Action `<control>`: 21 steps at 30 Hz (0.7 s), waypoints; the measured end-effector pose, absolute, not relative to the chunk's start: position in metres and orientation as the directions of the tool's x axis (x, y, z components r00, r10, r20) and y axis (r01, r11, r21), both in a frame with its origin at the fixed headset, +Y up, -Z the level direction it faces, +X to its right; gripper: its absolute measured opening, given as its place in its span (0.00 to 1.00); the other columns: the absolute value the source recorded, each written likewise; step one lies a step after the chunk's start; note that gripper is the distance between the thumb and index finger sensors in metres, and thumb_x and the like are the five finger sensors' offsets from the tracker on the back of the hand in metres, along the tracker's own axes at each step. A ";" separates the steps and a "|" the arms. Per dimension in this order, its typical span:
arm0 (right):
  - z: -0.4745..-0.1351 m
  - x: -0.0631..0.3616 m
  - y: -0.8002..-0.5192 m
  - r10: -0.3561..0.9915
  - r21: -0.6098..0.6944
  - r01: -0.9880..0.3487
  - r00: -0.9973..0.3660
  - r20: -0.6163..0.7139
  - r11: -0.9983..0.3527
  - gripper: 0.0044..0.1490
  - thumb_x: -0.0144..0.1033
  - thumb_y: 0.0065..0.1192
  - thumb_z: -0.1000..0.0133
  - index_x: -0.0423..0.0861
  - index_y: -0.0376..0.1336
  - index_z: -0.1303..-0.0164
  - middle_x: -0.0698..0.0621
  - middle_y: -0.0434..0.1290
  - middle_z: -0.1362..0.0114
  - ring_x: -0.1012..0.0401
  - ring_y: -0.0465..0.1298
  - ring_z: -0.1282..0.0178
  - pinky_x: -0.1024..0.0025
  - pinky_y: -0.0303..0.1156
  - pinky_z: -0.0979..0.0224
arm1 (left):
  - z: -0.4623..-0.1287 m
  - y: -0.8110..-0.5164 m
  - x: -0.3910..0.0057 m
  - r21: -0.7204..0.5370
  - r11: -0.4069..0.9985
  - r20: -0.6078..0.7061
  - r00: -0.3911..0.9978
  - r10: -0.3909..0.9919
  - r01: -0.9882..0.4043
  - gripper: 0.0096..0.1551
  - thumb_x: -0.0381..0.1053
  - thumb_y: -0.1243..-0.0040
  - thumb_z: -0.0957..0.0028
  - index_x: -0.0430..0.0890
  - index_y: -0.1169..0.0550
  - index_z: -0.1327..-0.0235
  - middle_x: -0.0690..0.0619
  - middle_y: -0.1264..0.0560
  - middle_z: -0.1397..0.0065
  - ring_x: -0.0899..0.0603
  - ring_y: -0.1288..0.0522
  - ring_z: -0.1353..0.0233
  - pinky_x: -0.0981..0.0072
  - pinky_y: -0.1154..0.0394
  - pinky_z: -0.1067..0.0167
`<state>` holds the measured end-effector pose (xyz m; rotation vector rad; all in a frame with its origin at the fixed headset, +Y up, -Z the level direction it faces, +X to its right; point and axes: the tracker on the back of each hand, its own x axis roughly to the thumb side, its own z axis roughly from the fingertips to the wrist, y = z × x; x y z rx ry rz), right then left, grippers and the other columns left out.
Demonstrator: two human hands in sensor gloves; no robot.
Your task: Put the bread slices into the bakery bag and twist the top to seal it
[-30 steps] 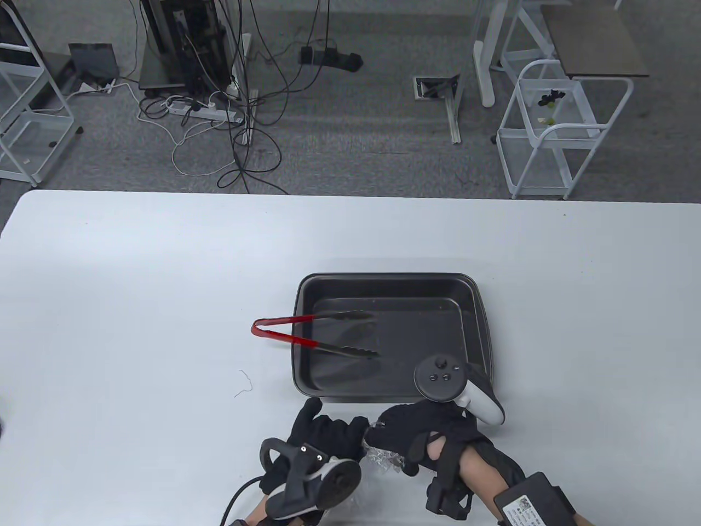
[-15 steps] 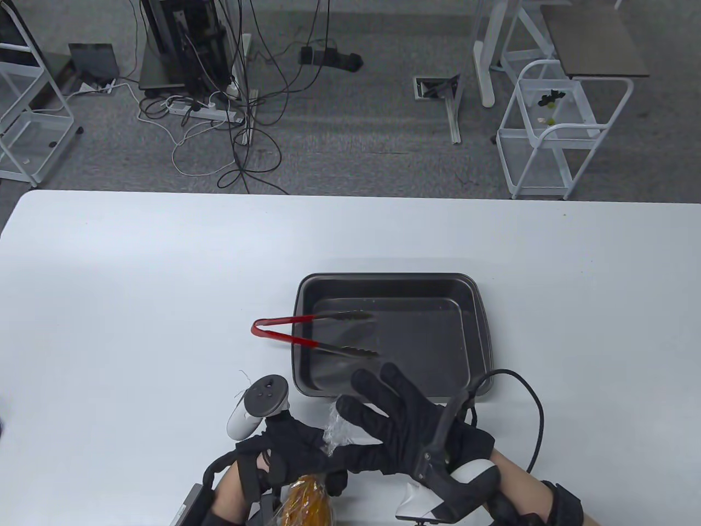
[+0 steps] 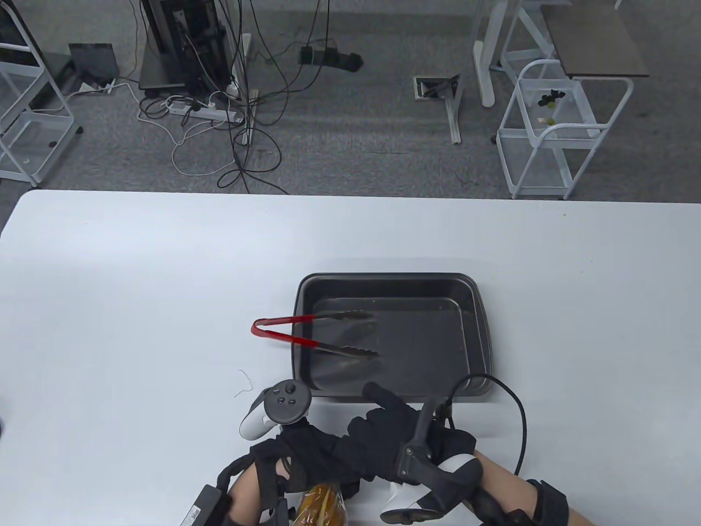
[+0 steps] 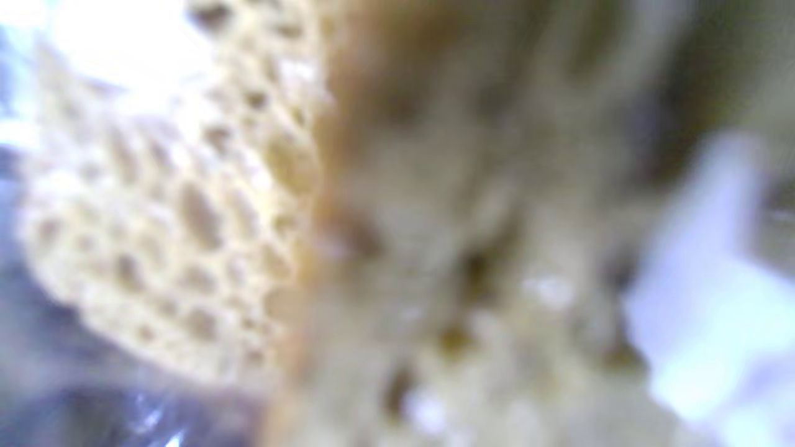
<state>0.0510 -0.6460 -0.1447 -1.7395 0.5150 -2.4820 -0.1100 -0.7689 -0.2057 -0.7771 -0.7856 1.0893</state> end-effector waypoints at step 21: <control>-0.202 0.093 -0.662 0.630 0.411 -0.586 -0.776 -0.035 -0.699 0.29 0.36 0.72 0.57 0.26 0.76 0.62 0.39 0.84 0.73 0.61 0.80 0.92 0.47 0.77 0.42 | -0.114 -0.711 -0.045 0.516 0.857 0.250 0.956 -0.151 0.000 0.32 0.66 0.33 0.51 0.45 0.18 0.43 0.57 0.08 0.55 0.47 0.09 0.51 0.45 0.28 0.26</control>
